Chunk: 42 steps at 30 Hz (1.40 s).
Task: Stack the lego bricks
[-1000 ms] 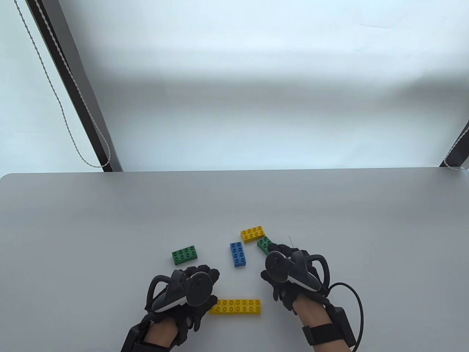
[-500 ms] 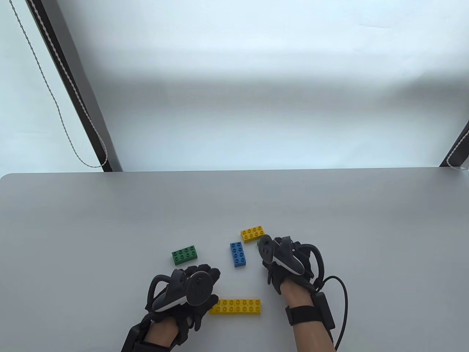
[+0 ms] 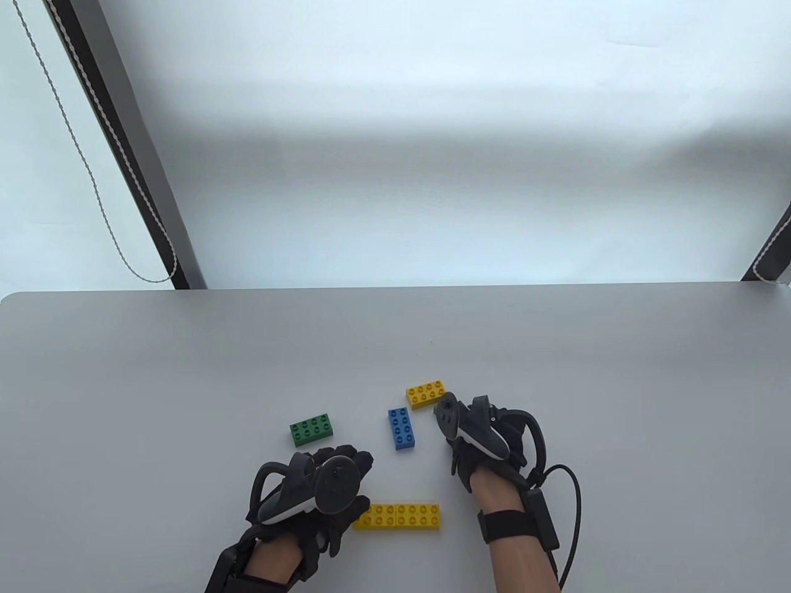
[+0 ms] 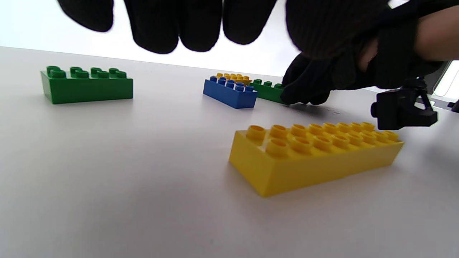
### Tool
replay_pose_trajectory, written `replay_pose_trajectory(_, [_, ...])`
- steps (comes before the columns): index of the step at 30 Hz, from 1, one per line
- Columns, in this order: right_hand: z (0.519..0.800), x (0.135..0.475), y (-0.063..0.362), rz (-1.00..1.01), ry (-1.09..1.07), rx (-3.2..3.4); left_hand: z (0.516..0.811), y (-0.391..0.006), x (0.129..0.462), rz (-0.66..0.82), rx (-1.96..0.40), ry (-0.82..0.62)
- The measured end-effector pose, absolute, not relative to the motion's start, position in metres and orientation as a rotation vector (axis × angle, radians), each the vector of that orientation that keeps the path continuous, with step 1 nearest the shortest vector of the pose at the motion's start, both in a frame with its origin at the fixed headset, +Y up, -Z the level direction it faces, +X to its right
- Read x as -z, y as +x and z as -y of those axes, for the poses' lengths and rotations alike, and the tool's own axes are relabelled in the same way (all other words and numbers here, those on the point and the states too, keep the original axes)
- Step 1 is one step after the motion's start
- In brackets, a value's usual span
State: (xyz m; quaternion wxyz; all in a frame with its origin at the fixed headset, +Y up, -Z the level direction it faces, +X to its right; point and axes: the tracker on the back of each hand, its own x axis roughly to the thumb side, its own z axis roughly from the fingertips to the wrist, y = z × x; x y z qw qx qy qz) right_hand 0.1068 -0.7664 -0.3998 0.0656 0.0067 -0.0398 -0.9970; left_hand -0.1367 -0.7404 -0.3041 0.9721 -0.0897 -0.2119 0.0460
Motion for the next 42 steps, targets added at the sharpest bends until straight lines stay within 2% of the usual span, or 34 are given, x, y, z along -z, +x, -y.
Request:
replay_pose_trajectory(7, [0.765,0.398,0.108,0.097,-0.030,3.001,0.740,-0.136,0.304,0.429,-0.090,-0.184])
replay_pose_trajectory(16, [0.754,0.379,0.105,0.037,-0.203,2.955,0.740,-0.134,0.303,0.437,-0.085,-0.182])
replay_pose_trajectory(29, [0.725,0.327,0.082,-0.141,-0.565,2.976,0.741,-0.131,0.300,0.459,-0.101,-0.149])
replay_pose_trajectory(42, [0.730,0.290,0.066,-0.165,-0.793,3.008,0.742,-0.128,0.298,0.469,-0.103,-0.143])
